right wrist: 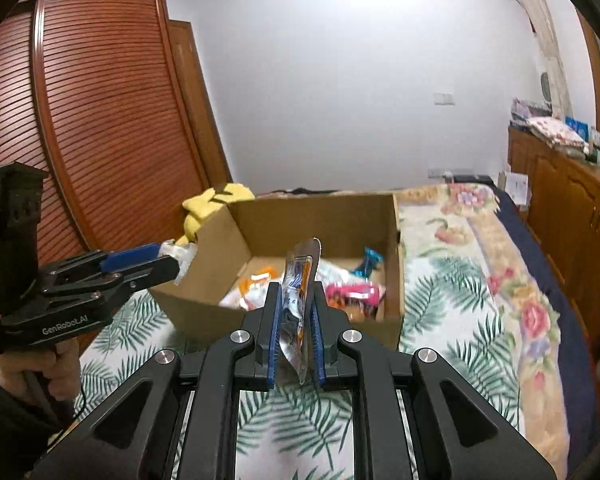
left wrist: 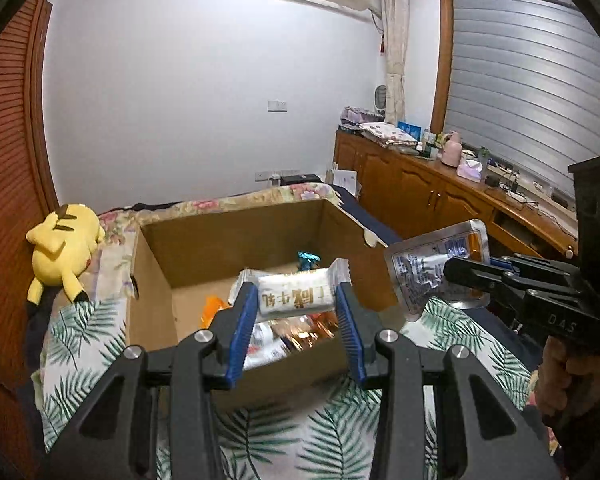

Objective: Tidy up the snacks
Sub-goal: 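Lift the white bar and silver packet and carry both over the box, then open both tools to drop the white bar and silver packet into the box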

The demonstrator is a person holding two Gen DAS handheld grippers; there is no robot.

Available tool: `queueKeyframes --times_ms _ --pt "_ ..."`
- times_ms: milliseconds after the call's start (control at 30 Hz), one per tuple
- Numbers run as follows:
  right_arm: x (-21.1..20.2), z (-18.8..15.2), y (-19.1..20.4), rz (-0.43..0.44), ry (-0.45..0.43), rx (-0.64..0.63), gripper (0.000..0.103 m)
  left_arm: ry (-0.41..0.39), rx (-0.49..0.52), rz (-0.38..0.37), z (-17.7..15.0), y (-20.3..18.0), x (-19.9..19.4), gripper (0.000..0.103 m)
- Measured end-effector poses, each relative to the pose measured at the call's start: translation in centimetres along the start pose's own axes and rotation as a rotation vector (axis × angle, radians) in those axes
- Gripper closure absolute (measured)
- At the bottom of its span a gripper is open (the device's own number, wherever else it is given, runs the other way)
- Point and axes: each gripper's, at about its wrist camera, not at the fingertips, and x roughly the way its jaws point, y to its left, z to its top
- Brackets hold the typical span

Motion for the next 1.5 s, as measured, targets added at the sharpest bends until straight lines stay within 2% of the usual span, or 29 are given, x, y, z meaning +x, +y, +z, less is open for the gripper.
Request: queueKeyframes --times_ms 267,700,1167,1367,1500 --pt "3.4 1.7 0.2 0.002 0.011 -0.04 0.092 0.028 0.004 0.032 0.6 2.1 3.9 0.064" --pt "9.0 1.1 0.0 0.015 0.082 -0.032 0.092 0.096 -0.017 0.041 -0.8 3.9 8.1 0.064" --pt "13.1 -0.8 0.2 0.012 0.175 -0.028 0.091 0.116 -0.024 0.05 -1.3 4.1 8.8 0.063" --pt "13.1 -0.9 0.6 0.022 0.186 -0.022 0.08 0.104 -0.024 0.058 -1.2 3.8 7.7 0.06" --pt "12.4 -0.9 1.1 0.015 0.182 -0.025 0.078 0.1 -0.017 0.071 -1.3 3.3 6.6 0.059"
